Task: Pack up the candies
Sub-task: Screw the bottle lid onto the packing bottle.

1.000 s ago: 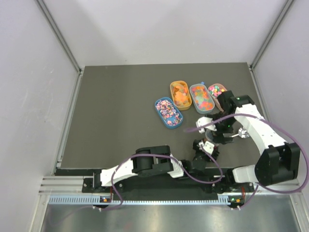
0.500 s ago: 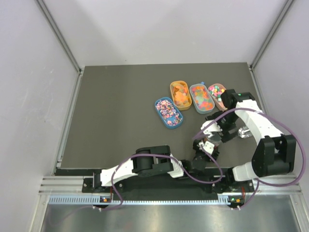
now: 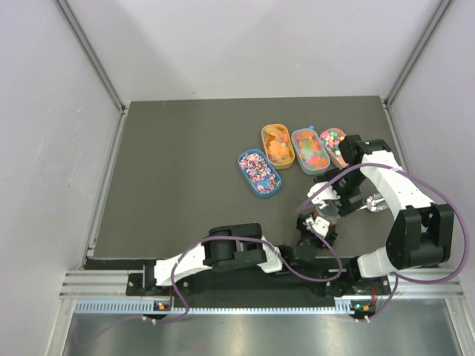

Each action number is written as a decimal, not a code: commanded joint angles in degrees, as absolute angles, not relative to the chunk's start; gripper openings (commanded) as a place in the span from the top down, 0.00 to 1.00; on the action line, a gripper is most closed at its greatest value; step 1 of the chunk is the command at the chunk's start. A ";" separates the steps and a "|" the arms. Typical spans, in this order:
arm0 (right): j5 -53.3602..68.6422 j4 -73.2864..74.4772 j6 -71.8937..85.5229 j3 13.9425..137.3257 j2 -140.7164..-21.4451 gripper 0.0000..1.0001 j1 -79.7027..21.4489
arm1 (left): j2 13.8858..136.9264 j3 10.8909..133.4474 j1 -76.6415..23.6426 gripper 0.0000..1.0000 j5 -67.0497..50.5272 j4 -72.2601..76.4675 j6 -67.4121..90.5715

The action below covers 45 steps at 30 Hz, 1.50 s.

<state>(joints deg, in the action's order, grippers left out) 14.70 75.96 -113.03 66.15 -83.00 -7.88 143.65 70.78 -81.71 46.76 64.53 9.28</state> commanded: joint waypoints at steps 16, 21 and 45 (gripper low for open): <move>17.58 84.46 -120.59 66.18 -83.14 0.12 -11.87 | 169.45 61.08 -79.98 1.00 35.16 6.07 27.07; 17.05 84.55 -120.15 65.57 -84.02 0.28 -11.87 | 169.45 61.00 -80.07 1.00 35.16 6.24 26.98; 17.23 84.29 -116.46 64.34 -82.88 0.34 -12.66 | 169.37 61.08 -80.07 1.00 35.07 6.24 26.63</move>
